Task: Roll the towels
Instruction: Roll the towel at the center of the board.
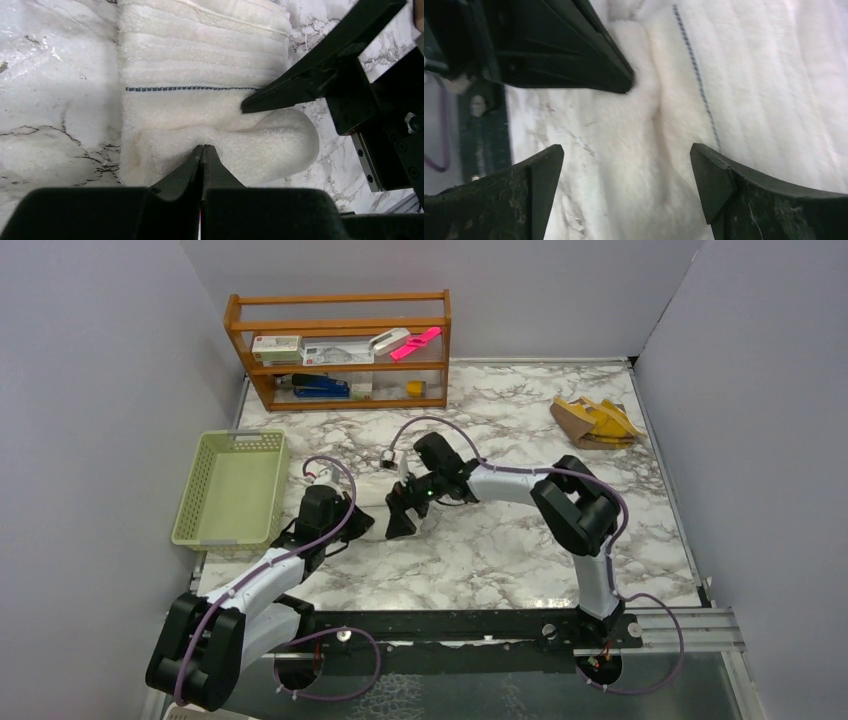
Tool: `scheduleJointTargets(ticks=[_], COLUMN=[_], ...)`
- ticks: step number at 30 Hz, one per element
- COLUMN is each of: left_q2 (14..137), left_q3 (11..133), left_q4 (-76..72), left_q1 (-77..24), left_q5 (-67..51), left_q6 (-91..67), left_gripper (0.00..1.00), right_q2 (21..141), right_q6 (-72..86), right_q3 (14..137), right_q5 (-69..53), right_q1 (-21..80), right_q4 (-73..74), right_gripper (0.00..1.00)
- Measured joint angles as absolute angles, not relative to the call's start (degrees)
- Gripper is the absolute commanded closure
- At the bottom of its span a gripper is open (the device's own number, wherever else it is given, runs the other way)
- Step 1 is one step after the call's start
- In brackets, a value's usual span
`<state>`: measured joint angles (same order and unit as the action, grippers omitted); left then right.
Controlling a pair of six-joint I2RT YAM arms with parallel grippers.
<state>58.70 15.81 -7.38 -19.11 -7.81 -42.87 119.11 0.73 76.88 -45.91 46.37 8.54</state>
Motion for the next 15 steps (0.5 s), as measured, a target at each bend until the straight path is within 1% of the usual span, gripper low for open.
scheduleJointTargets(ticks=[3, 5, 9, 12, 15], left_q2=[58.7, 58.7, 58.7, 58.7, 58.7], left_q3=[15.8, 15.8, 15.7, 15.7, 15.7], left_q4=[-7.4, -7.4, -7.5, -7.5, -7.5], left_q1=[-19.1, -19.1, -19.1, -19.1, -19.1], left_q5=[-7.4, -7.2, -7.2, -7.2, -7.2], left_q6=[-42.7, -42.7, -42.5, -42.4, -42.2], left_gripper=[1.0, 1.0, 1.0, 1.0, 1.0], right_q2=[114.2, 109.7, 101.2, 99.7, 100.6], right_q6=[-1.1, -3.2, -12.7, -21.2, -28.9], right_q3=[68.5, 60.8, 45.0, 39.5, 38.7], right_q5=[-38.4, -34.5, -28.6, -26.3, -23.6], right_q1=[46.1, 46.1, 47.6, 51.8, 56.4], right_q4=[-0.5, -8.6, -27.4, -36.5, -40.0], right_gripper=[0.0, 0.0, 0.0, 0.0, 0.0])
